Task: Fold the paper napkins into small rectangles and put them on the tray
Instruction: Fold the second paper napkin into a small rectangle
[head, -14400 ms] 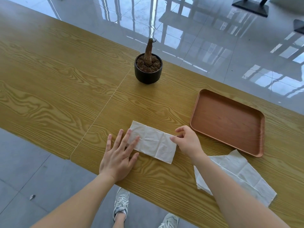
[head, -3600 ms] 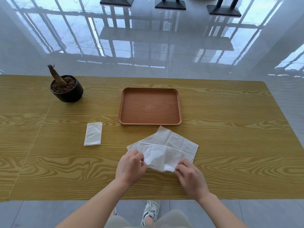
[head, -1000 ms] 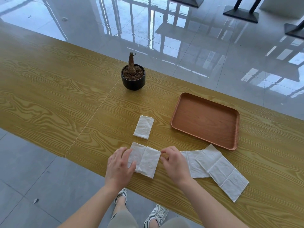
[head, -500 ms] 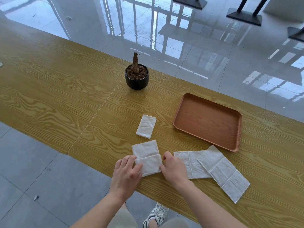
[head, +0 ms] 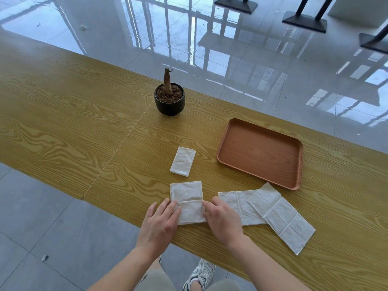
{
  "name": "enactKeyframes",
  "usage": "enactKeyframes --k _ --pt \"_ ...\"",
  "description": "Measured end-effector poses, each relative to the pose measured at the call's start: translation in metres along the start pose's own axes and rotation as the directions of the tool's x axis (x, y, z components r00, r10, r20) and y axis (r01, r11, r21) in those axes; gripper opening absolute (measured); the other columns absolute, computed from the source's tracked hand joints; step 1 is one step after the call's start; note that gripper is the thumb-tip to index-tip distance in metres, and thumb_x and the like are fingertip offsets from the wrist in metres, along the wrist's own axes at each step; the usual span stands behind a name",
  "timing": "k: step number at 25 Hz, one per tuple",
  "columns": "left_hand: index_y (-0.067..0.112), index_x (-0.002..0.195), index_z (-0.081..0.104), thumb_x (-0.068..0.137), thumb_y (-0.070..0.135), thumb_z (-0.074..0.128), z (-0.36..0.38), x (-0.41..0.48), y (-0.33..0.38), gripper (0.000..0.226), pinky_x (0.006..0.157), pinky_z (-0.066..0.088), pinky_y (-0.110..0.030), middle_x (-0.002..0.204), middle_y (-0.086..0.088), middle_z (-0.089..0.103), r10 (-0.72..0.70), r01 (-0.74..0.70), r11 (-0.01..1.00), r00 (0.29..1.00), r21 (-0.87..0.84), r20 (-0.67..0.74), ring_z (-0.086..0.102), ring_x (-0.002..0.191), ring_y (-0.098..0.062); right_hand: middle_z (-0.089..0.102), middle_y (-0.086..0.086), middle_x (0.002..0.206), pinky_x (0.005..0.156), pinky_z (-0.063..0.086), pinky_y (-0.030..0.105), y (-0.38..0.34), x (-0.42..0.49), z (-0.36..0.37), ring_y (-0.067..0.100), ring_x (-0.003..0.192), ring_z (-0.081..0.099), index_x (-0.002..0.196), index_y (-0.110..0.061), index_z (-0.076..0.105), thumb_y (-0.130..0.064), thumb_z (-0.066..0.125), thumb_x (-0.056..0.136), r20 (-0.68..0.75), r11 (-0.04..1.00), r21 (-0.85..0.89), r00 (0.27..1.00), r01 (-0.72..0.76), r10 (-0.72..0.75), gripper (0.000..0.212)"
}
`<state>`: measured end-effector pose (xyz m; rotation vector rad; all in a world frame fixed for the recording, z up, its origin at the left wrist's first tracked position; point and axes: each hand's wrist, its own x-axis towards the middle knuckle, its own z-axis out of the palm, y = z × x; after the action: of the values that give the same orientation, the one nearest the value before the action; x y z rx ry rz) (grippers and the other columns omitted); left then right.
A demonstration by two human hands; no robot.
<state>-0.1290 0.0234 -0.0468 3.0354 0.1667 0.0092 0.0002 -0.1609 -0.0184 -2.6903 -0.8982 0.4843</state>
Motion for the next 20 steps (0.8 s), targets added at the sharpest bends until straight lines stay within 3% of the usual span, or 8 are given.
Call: enactKeyframes --k 4,11,16,20 --pt "0.015 0.132 0.061 0.094 0.033 0.040 -0.005 -0.004 0.003 0.046 0.098 0.049 -0.053 0.139 -0.010 0.058 -0.119 0.120 0.993 0.990 0.001 0.069 0.053 0.131 -0.032 0.053 -0.003 0.089 0.061 0.053 0.037 0.002 -0.002 0.003 0.021 0.074 0.055 0.112 -0.021 0.063 -0.025 0.057 0.096 -0.017 0.999 0.009 0.999 0.039 -0.039 0.018" --pt "0.020 0.137 0.058 0.094 0.049 0.035 -0.009 -0.008 -0.003 0.057 0.100 0.046 -0.054 0.141 -0.012 0.054 -0.182 0.185 0.982 0.978 -0.022 0.106 0.051 0.131 -0.032 0.052 -0.006 0.090 0.064 0.055 0.035 0.001 -0.005 0.005 0.017 0.074 0.054 0.117 -0.026 0.060 -0.034 0.054 0.099 0.003 0.998 -0.008 0.999 0.055 -0.055 0.020" --pt "0.022 0.125 0.062 0.090 0.050 0.040 -0.014 -0.003 -0.008 0.049 0.101 0.045 -0.050 0.132 -0.007 0.058 -0.248 0.254 0.963 0.966 -0.092 0.069 0.054 0.124 -0.028 0.060 -0.009 0.097 0.070 0.054 0.034 -0.001 0.007 -0.004 0.015 0.082 0.062 0.123 -0.026 0.064 -0.030 0.062 0.096 -0.057 0.978 0.208 0.998 -0.024 0.036 0.027" --pt "0.026 0.120 0.063 0.090 0.043 0.060 -0.018 0.005 -0.014 0.035 0.090 0.049 -0.047 0.120 -0.007 0.061 -0.251 0.254 0.950 0.967 -0.181 0.036 0.057 0.116 -0.029 0.058 -0.010 0.094 0.071 0.052 0.033 0.002 0.024 -0.012 0.014 0.082 0.059 0.116 -0.023 0.067 -0.029 0.064 0.095 -0.061 0.969 0.237 0.995 -0.062 0.079 0.022"
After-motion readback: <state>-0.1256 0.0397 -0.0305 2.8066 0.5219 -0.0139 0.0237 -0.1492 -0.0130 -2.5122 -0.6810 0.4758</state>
